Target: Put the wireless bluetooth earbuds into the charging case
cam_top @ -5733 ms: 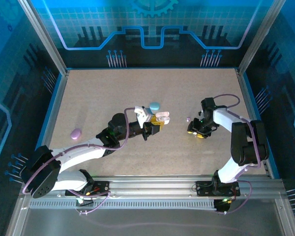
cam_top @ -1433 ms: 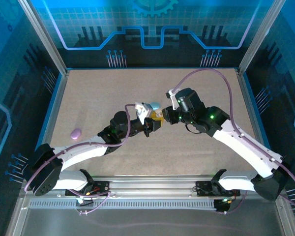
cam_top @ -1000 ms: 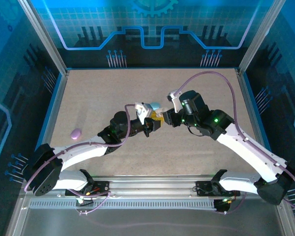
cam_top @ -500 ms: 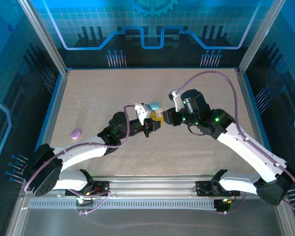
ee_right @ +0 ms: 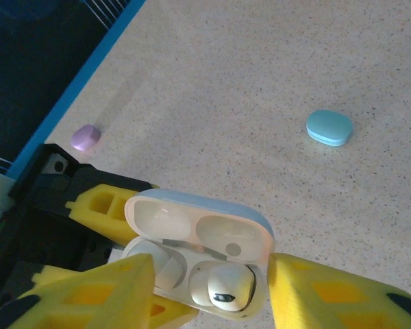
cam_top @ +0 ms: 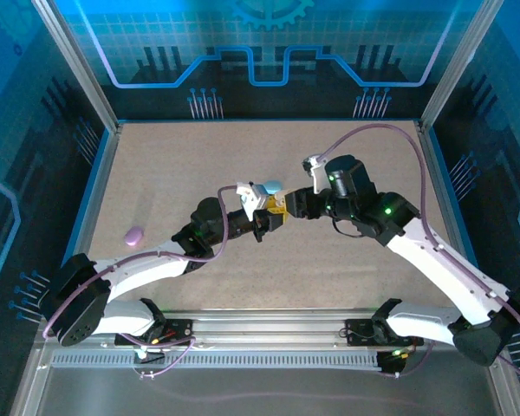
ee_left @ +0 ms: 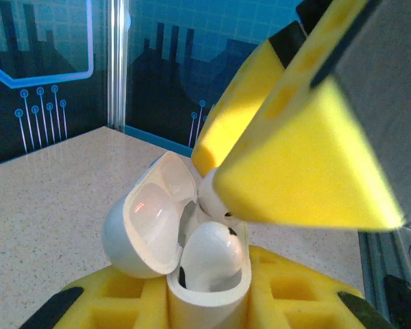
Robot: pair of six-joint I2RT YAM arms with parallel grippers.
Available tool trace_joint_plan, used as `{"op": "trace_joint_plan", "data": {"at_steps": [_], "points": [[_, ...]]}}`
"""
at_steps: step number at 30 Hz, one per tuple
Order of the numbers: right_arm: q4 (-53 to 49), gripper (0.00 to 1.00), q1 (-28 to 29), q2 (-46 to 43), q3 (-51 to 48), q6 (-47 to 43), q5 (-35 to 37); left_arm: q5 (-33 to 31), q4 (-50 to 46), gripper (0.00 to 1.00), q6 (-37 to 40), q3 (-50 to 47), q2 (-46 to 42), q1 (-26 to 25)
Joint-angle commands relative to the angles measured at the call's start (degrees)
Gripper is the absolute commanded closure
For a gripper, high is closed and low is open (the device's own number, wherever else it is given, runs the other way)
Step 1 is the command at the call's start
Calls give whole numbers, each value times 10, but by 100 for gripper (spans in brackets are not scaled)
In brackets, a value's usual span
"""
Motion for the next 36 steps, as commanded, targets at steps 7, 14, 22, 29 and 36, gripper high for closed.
{"op": "trace_joint_plan", "data": {"at_steps": [7, 14, 22, 29, 36], "points": [[9, 59, -34, -45, 0, 13, -32, 16, 46, 76, 35, -16, -19, 3], [-4, 71, -40, -35, -8, 6, -55, 22, 52, 76, 41, -16, -18, 3], [-19, 74, -41, 6, 1, -4, -75, 25, 57, 76, 43, -15, -19, 3], [-13, 67, -45, -15, 14, -4, -54, 28, 51, 76, 53, -16, -20, 3], [-2, 51, -127, -5, 29, 39, -117, 43, 39, 76, 77, -15, -30, 3]]}}
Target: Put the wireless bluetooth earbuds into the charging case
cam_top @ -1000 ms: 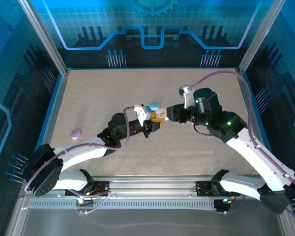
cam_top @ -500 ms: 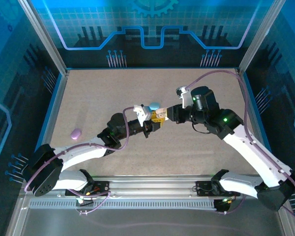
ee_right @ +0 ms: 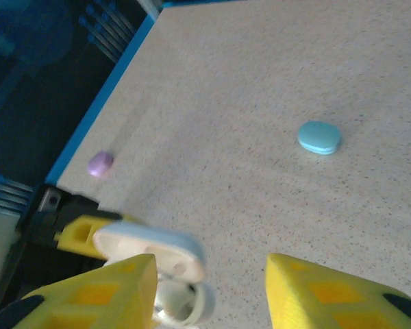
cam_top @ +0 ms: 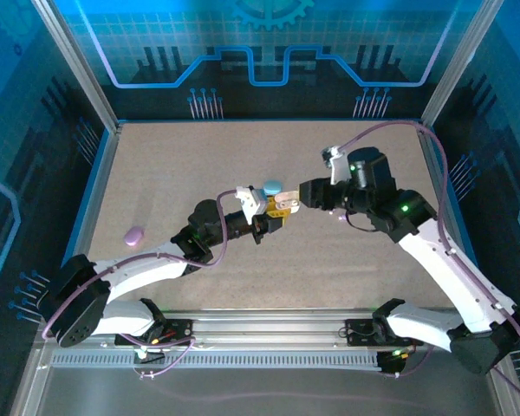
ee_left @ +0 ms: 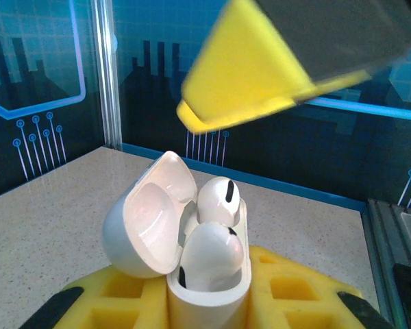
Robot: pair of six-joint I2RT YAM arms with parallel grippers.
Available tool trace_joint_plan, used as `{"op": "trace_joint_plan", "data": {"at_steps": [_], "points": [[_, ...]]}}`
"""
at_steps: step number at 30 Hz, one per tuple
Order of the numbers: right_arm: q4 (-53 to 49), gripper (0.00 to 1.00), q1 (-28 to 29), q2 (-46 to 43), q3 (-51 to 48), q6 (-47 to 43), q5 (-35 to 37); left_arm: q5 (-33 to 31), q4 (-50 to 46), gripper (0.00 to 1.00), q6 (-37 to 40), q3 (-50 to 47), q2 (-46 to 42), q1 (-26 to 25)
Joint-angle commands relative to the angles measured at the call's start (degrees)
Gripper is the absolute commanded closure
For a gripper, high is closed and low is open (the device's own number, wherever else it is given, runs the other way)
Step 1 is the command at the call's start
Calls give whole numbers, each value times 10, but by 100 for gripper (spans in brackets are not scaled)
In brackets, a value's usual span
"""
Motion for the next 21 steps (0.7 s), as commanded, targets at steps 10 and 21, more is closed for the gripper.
{"op": "trace_joint_plan", "data": {"at_steps": [10, 21], "points": [[-107, 43, -60, 138, 114, -1, -127, 38, 9, 76, 26, 1, -25, 3], [-132, 51, -66, 140, 114, -46, -218, 8, 9, 75, 14, -4, -29, 3]]}}
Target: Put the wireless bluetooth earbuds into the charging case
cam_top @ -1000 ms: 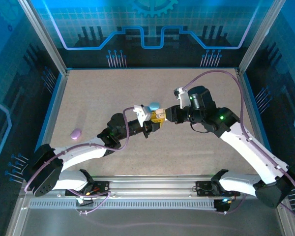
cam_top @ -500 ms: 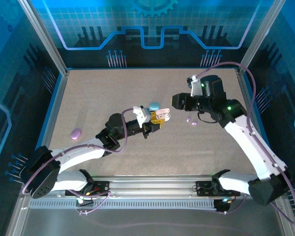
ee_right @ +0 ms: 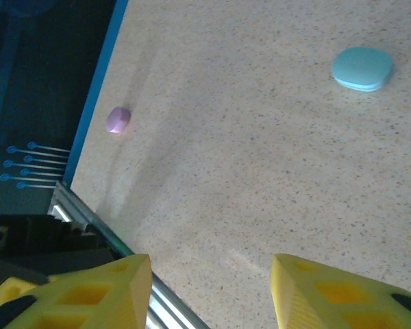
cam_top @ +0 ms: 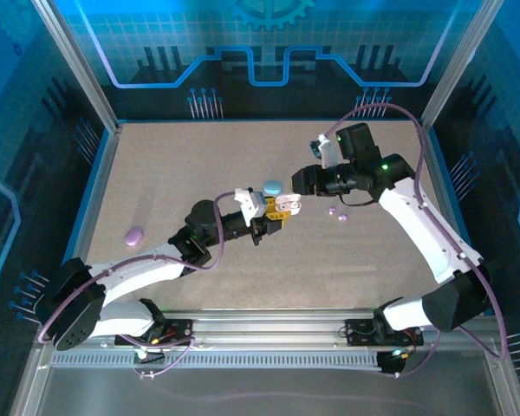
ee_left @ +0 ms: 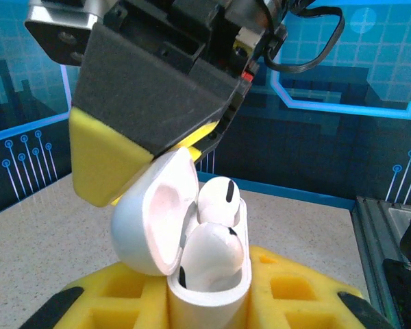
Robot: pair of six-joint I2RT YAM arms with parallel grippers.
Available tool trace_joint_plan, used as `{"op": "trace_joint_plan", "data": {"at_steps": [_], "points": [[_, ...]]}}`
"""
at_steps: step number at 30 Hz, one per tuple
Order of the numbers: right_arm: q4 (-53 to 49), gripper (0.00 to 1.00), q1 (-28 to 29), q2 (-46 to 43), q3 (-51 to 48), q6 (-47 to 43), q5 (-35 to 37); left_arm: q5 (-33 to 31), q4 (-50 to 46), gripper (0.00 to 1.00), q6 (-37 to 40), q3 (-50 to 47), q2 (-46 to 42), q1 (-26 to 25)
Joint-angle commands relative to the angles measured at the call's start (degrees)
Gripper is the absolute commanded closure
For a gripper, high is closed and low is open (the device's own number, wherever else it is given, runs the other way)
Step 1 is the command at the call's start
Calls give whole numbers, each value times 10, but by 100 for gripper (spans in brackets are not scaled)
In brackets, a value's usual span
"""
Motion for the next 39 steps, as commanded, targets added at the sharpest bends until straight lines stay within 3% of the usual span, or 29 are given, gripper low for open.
{"op": "trace_joint_plan", "data": {"at_steps": [1, 14, 18, 21, 23, 29, 39], "points": [[-23, 51, -7, -27, -1, -24, -59, -14, 8, 75, -3, -3, -14, 3], [3, 52, -24, -65, -37, -6, -50, -15, -8, 75, -10, 0, -16, 3], [4, 50, -33, -86, -50, 6, 17, -22, -29, 75, -24, 4, -5, 6], [5, 47, -55, -111, -80, 35, 95, -20, -74, 75, -70, 19, 22, 18], [9, 48, -84, -124, -110, 62, 110, -19, -102, 74, -104, 33, 47, 23], [61, 49, -158, -150, -211, 123, 50, 1, -263, 75, -221, 122, 160, 55], [86, 49, -169, -112, -238, 128, 10, 43, -395, 76, -337, 253, 333, 94]]}}
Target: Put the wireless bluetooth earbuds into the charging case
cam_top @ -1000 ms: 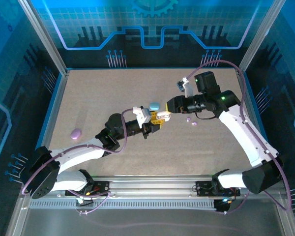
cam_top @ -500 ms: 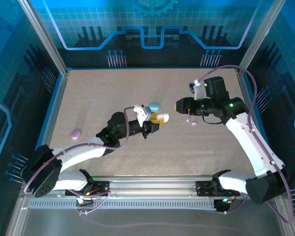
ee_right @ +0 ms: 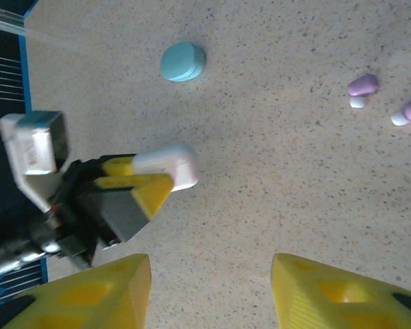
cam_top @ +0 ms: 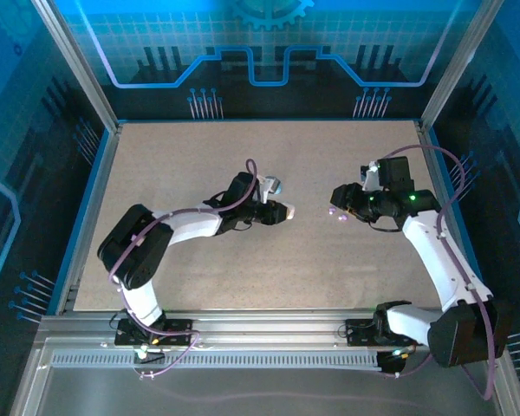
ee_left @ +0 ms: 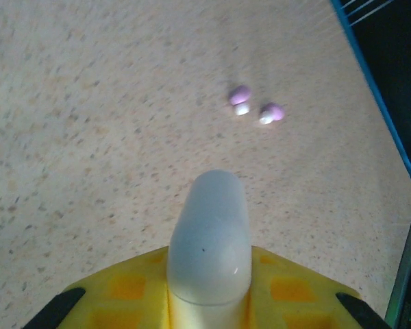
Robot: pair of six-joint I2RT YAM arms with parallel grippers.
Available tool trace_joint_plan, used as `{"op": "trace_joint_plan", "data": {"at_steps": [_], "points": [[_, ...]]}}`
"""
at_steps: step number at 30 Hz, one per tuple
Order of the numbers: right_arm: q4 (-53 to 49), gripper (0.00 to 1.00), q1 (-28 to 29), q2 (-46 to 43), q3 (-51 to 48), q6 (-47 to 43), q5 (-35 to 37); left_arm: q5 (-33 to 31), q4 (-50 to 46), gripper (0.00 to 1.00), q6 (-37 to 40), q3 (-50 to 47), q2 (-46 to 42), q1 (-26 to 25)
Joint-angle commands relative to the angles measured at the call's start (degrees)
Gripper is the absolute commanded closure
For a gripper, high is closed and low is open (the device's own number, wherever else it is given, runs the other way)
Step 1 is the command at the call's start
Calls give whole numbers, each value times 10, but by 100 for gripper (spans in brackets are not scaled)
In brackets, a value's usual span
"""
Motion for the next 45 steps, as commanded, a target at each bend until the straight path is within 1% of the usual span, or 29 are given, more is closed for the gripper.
{"op": "trace_joint_plan", "data": {"at_steps": [1, 6, 12, 16, 20, 23, 24, 25, 27, 30, 32, 34, 37, 40, 42, 43, 45], "points": [[21, 49, -7, 18, -6, 11, -28, 25, -67, 76, -61, 40, 34, 12], [35, 50, -6, 39, -10, 13, -44, 26, -90, 76, -88, 72, 82, 30], [38, 50, -5, 58, -7, 12, -60, 22, -103, 75, -95, 108, 122, 45], [36, 50, -5, 63, -5, 9, -61, 24, -118, 72, -99, 131, 148, 59], [32, 50, -5, 64, -5, 8, -60, 18, -147, 65, -87, 151, 164, 63], [31, 50, -5, 61, -6, 8, -60, -2, -176, 62, -74, 159, 165, 63], [30, 50, -5, 60, -6, 8, -60, -7, -186, 57, -68, 161, 163, 64], [30, 50, -5, 59, -7, 9, -59, -17, -197, 50, -63, 163, 159, 65], [30, 50, -5, 58, -6, 8, -59, -36, -215, 46, -49, 162, 146, 64], [29, 50, -5, 57, -8, 9, -59, -70, -241, 40, -28, 156, 107, 64], [33, 50, -5, 55, -10, 10, -59, -89, -257, 38, -13, 150, 72, 64], [38, 49, -5, 57, -12, 11, -60, -131, -270, 36, -4, 135, 25, 64], [48, 49, -4, 63, -14, 11, -64, -215, -288, 33, 14, 97, -55, 66], [57, 49, -3, 74, -16, 10, -72, -260, -309, 33, 22, 59, -127, 80], [60, 49, -2, 81, -16, 6, -78, -295, -321, 31, 17, 26, -175, 95], [62, 49, -2, 85, -15, 6, -79, -315, -325, 29, 8, 6, -202, 108], [67, 49, -2, 92, -16, 4, -83, -332, -330, 27, -12, -36, -248, 140]]}}
